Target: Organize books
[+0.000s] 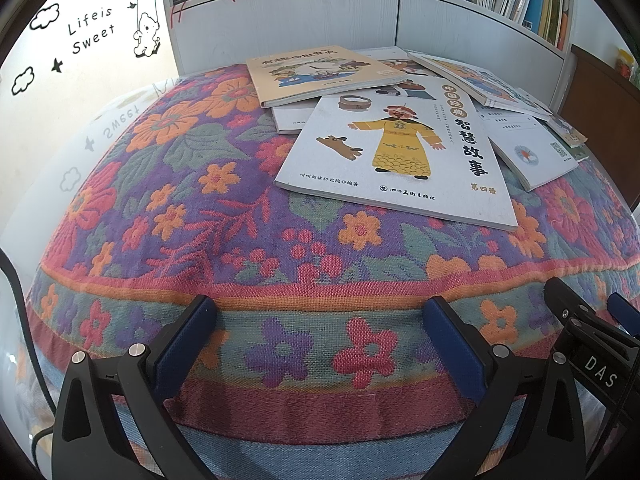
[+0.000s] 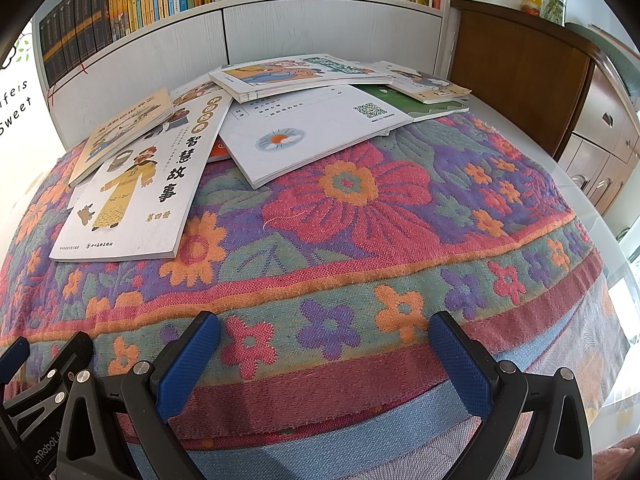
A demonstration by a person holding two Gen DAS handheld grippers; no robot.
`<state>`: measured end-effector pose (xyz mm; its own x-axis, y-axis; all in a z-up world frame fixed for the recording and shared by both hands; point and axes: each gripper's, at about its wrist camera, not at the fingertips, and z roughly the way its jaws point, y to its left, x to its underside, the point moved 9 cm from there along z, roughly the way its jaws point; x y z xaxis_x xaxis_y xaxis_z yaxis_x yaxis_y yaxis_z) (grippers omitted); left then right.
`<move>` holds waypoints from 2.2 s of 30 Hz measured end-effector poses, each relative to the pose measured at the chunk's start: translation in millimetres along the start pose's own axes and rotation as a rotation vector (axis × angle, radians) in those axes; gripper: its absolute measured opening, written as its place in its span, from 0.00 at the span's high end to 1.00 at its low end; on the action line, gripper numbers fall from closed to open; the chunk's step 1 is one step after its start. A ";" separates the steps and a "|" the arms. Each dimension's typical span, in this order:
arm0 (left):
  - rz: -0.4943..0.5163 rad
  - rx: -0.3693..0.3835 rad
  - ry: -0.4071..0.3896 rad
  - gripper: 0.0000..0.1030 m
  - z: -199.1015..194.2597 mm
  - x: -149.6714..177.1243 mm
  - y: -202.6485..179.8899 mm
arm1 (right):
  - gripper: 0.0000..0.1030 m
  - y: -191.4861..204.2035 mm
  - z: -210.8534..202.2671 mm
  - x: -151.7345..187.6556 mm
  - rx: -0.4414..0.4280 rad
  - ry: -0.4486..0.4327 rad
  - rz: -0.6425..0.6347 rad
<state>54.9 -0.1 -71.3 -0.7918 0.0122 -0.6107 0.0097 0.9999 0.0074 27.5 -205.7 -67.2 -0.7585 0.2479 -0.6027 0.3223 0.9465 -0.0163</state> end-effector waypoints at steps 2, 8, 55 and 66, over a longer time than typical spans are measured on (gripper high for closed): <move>0.000 0.000 0.000 0.00 0.0 0.0 0.0 | 0.00 0.0 0.0 0.0 0.000 0.000 0.000; 0.000 0.000 0.000 0.00 0.0 0.0 0.0 | 0.00 0.0 0.0 0.0 0.000 0.000 0.000; 0.000 0.000 0.000 0.00 0.0 0.0 0.0 | 0.00 0.1 0.6 -0.2 0.006 0.000 0.004; 0.000 0.000 0.000 0.00 0.0 0.0 0.1 | 0.00 -0.4 0.0 0.8 0.019 -0.001 0.008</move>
<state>55.0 0.0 -71.3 -0.7918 0.0123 -0.6107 0.0097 0.9999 0.0076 26.8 -205.9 -67.7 -0.7551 0.2554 -0.6038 0.3392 0.9403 -0.0265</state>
